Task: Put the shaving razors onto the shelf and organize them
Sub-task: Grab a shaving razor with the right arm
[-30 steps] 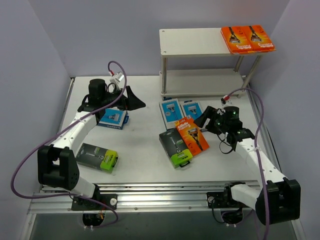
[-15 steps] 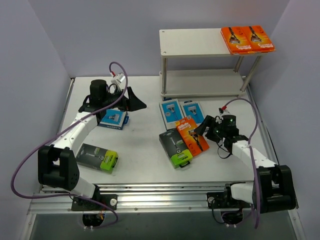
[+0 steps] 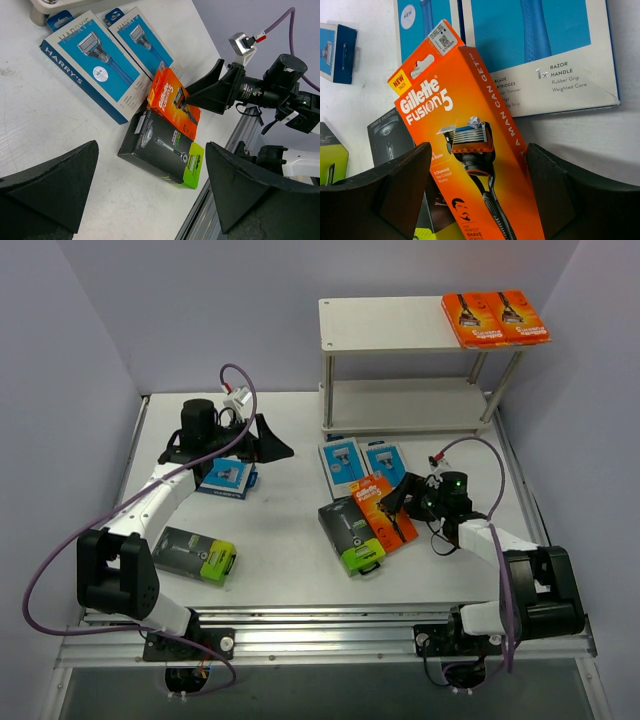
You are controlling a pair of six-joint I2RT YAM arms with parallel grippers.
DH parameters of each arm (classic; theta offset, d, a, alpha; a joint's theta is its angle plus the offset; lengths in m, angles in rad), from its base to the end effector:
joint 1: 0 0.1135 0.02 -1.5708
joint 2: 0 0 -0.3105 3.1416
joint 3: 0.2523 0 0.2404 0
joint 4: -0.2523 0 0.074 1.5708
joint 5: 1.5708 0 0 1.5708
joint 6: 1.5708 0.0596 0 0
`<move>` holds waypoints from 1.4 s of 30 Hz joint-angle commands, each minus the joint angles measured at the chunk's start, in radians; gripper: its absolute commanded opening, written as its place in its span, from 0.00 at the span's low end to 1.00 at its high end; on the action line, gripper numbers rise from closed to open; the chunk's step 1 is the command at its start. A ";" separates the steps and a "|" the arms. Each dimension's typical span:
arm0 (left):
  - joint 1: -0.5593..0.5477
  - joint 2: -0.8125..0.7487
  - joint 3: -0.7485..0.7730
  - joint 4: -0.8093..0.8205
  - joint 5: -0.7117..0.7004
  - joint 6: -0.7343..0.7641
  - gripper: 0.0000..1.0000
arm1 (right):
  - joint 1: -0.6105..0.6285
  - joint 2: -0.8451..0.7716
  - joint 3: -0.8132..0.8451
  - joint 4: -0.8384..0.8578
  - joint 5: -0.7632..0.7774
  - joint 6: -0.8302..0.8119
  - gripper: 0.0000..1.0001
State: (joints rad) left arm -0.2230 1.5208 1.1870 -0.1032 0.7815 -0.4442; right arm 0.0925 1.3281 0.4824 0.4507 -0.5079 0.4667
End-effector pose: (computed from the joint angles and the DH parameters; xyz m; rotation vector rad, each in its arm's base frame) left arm 0.3315 -0.1182 0.3548 0.3016 2.0528 -1.1995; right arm 0.2573 0.0530 0.2320 0.0318 2.0133 0.8599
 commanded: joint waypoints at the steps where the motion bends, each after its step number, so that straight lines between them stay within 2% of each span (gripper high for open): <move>1: -0.006 0.007 0.026 0.002 0.005 0.016 0.97 | 0.000 0.029 -0.025 0.081 -0.034 -0.017 0.72; 15: -0.004 0.021 0.029 0.002 0.013 0.010 0.97 | 0.001 0.132 -0.007 0.095 -0.090 0.000 0.75; 22: -0.004 0.019 0.028 0.002 0.010 0.009 0.97 | 0.001 0.145 -0.008 0.112 -0.135 0.018 0.55; 26: -0.003 0.018 0.029 0.000 0.012 0.009 0.97 | 0.001 0.090 -0.002 0.097 -0.153 0.035 0.44; 27: -0.004 0.018 0.029 0.002 0.012 0.009 0.97 | 0.001 0.077 0.007 0.089 -0.156 0.035 0.37; 36: 0.001 0.006 0.031 0.000 0.013 0.009 0.97 | 0.001 -0.027 0.061 0.010 -0.199 0.059 0.08; 42: 0.002 -0.007 0.022 0.034 0.045 -0.016 0.97 | 0.001 -0.105 0.125 -0.053 -0.202 0.095 0.00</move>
State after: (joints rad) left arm -0.2226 1.5375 1.1870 -0.1085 0.7879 -0.4435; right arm 0.0967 1.2957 0.5385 0.4137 -0.6956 0.5270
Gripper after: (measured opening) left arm 0.968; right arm 0.260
